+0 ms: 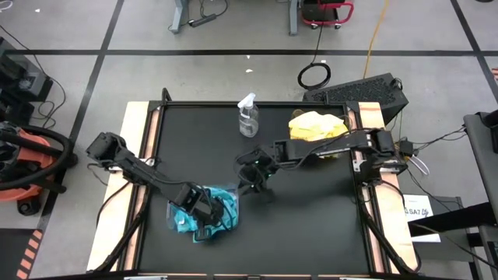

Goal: Sort microfiber towel by color & place in baskets
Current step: Put the blue towel into the bottom transparent bin, then return to Home Position

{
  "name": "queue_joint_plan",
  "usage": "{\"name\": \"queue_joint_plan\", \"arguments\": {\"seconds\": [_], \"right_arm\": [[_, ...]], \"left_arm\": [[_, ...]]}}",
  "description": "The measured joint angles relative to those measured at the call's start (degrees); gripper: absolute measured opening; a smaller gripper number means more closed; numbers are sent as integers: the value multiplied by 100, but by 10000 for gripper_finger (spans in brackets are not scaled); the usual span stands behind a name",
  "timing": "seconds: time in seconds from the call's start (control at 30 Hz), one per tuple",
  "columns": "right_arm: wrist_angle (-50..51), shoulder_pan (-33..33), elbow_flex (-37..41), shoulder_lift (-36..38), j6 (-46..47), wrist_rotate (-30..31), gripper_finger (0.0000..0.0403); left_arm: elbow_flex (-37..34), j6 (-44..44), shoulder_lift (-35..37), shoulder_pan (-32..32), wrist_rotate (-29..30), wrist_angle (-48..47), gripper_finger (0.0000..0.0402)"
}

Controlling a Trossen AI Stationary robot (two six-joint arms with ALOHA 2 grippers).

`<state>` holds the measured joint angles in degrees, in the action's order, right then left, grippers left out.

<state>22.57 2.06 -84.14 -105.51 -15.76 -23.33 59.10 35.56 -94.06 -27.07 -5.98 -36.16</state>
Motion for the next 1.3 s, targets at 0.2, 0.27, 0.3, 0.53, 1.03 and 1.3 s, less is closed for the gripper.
{"name": "queue_joint_plan", "arguments": {"seconds": [0.2, 0.27, 0.3, 0.53, 1.03, 1.3], "right_arm": [[816, -132, 0, 810, -38, 112, 148], [990, -177, 0, 1131, -39, 114, 154], [1092, -202, 0, 1297, -39, 116, 156], [1582, -370, 0, 2453, -38, 110, 160], [2741, -749, 0, 3973, 3, 124, 160], [3165, -1038, 2, 4376, -34, 121, 160]], "left_arm": [[-85, 24, 33, 10, -115, 108, 26], [-32, 14, 111, 16, -175, 73, 29], [-6, 8, 180, 13, -178, 68, 33], [111, 25, 1041, 44, -3, 96, 92], [121, -115, 3002, 44, 1332, 256, 195], [124, -886, 3911, 48, 2779, 269, 196]]}}
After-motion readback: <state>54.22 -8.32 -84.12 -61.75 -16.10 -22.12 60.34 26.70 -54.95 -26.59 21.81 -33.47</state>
